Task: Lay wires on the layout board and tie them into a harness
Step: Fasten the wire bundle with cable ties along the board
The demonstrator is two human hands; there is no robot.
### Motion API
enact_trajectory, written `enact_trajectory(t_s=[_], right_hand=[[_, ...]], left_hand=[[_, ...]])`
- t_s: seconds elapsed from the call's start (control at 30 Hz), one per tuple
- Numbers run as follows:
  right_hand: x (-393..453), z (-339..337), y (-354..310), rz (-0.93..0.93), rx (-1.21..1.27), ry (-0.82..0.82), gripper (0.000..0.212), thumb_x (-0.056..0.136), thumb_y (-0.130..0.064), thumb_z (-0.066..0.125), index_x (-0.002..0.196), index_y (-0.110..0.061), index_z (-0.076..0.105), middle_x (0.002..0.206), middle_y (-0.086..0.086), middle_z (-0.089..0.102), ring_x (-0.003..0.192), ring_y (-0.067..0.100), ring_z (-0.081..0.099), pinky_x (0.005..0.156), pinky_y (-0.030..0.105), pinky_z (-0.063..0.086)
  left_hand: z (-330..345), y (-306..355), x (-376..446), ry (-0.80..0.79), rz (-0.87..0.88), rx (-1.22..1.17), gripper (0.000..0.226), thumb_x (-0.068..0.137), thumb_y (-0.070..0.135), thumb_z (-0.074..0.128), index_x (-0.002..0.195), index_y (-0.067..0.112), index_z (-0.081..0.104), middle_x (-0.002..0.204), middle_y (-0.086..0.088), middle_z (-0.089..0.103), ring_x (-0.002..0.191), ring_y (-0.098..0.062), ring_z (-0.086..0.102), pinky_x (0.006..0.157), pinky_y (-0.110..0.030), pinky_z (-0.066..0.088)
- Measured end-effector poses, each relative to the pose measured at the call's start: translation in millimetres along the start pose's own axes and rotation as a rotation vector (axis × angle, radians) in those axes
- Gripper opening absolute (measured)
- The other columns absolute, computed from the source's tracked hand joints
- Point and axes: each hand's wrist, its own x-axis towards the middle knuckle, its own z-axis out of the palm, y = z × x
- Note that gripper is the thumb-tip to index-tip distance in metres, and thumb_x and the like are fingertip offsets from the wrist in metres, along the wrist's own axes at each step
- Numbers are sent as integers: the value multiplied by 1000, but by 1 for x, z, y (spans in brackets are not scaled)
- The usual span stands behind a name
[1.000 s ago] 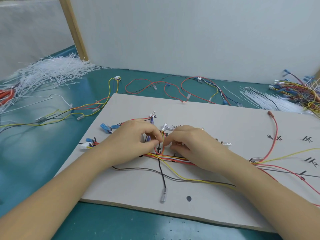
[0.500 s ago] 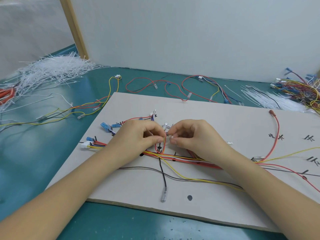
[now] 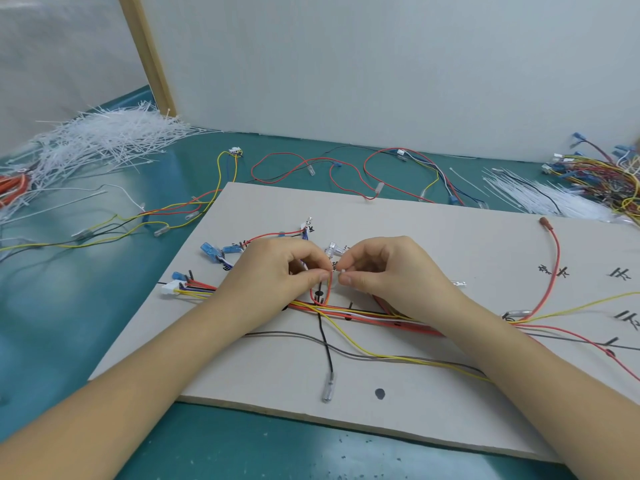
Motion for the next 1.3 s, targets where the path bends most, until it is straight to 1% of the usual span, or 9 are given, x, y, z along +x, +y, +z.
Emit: enact_trajectory(t_s=[0.07,0.17,0.33,0.57,0.77,0.9,1.03,1.13,1.3], right_hand=[[0,0,0,1,-5,5,26,78,-10,74,69,-33,63,55,-17,62,56,-2,55,61,14,45],[0,0,0,2,-9,3,27,78,-10,74,68,-32,64,56,-17,62,56,-2,55,61,13,45],[1,1,-1,-2,-17,3,24,78,-12,74,70,-32,64,61,-13,64,57,-2,56,62,12,45],[2,2,-2,-3,2,15,21,76,-13,76,70,-29,64,63,-11,67,58,-1,58,62,13,45],[3,1,-2,17,47,-7,20,76,-11,76,71,-25,63,54,-17,63,51,-7,54,55,5,39],[1,-2,-4,16,54,-69,22,81,-5,69,73,-25,65,58,-15,65,56,-4,57,60,8,43],[0,-2,-6,15,63,-76,21,82,-6,68,72,-24,65,57,-13,65,53,-3,54,58,9,43],[-1,-1,-5,8,64,-72,21,82,-6,68,72,-24,64,58,-11,66,53,-1,55,59,10,44],[-1,2,-3,-13,-1,-47,23,81,-7,69,71,-28,63,60,-13,66,57,-3,57,62,11,44]], left_hand=[[0,-1,0,4,0,1,15,76,10,73,74,25,72,62,22,61,62,0,54,58,-9,38],[-2,-1,0,10,7,2,16,76,10,73,74,26,71,66,29,61,63,1,54,58,-6,36],[0,0,0,9,11,22,15,76,10,73,74,25,72,64,28,61,61,2,55,57,-7,37],[2,4,0,6,12,-1,25,76,10,73,71,34,66,57,32,57,55,5,54,54,-5,36],[3,4,1,-14,-30,-45,25,76,12,73,70,35,66,54,28,58,52,7,54,54,-5,36],[2,2,1,-49,-75,-73,25,76,13,74,70,36,66,58,26,61,52,3,55,54,-7,38],[0,2,1,-46,-76,-71,27,75,14,75,67,38,65,61,25,62,53,3,54,54,-8,39],[-1,1,1,-46,-72,-73,27,75,15,75,66,39,65,67,19,65,55,1,55,57,-12,42],[1,1,2,-34,-76,-77,22,77,19,73,67,37,66,57,20,61,52,1,52,54,-12,39]])
